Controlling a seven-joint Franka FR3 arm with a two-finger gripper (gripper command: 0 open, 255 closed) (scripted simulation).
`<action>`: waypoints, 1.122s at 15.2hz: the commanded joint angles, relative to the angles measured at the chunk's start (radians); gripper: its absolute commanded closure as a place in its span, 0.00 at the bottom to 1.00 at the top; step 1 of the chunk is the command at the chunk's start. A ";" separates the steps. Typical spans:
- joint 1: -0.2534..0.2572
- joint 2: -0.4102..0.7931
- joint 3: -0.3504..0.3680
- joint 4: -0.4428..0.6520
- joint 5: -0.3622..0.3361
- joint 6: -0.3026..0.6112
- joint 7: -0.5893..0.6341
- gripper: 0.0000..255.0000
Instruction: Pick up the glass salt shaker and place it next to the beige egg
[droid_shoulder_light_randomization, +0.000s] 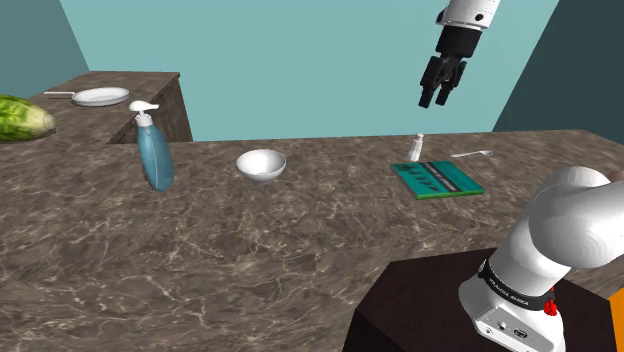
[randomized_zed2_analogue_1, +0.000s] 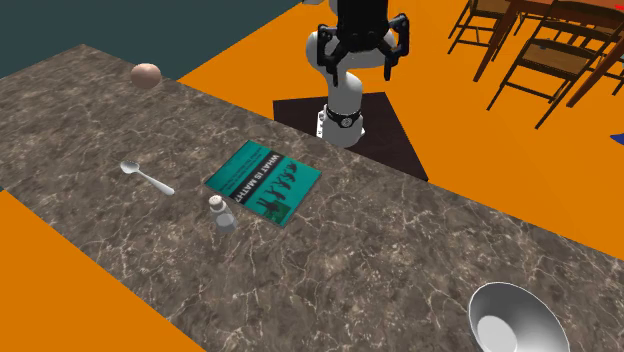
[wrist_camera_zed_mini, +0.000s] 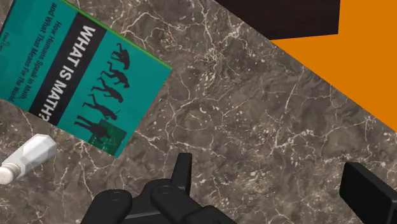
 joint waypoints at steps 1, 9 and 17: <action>-0.011 0.030 -0.039 -0.010 -0.024 0.037 -0.042 0.00; -0.042 0.200 -0.196 0.002 -0.091 0.180 -0.205 0.00; -0.049 0.440 -0.356 0.090 -0.080 0.315 -0.386 0.00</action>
